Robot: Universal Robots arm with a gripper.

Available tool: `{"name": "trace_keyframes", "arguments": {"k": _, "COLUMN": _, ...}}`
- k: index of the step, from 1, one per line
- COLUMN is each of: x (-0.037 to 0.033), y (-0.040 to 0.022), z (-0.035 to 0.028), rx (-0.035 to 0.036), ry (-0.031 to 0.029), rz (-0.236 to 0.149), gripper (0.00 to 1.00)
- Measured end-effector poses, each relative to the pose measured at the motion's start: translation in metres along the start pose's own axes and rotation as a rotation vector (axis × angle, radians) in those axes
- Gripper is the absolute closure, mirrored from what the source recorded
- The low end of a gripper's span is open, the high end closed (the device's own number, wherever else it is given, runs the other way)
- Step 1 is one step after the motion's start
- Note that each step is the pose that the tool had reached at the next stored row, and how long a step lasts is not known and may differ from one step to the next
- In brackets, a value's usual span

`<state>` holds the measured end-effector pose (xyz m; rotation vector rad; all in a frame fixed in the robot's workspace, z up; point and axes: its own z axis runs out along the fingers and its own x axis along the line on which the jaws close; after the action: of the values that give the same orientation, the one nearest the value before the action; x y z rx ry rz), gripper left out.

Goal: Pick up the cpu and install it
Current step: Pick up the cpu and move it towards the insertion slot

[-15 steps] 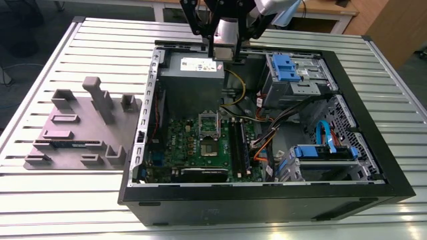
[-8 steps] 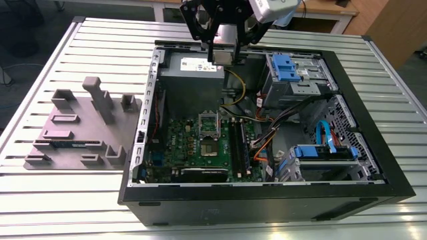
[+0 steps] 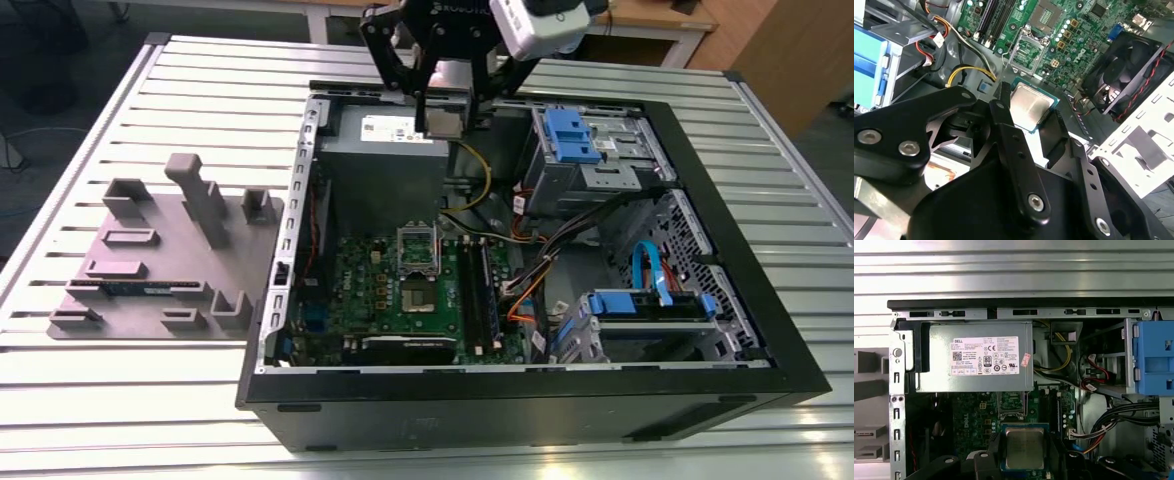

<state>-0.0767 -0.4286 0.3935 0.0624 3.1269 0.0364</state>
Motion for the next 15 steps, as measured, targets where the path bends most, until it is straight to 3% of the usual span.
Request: {"name": "trace_keyframes", "arguments": {"k": 15, "x": 0.0001, "y": -0.0001, "z": 0.0063, "rx": 0.0013, "ry": -0.0001, "rz": 0.0, "gripper": 0.53}}
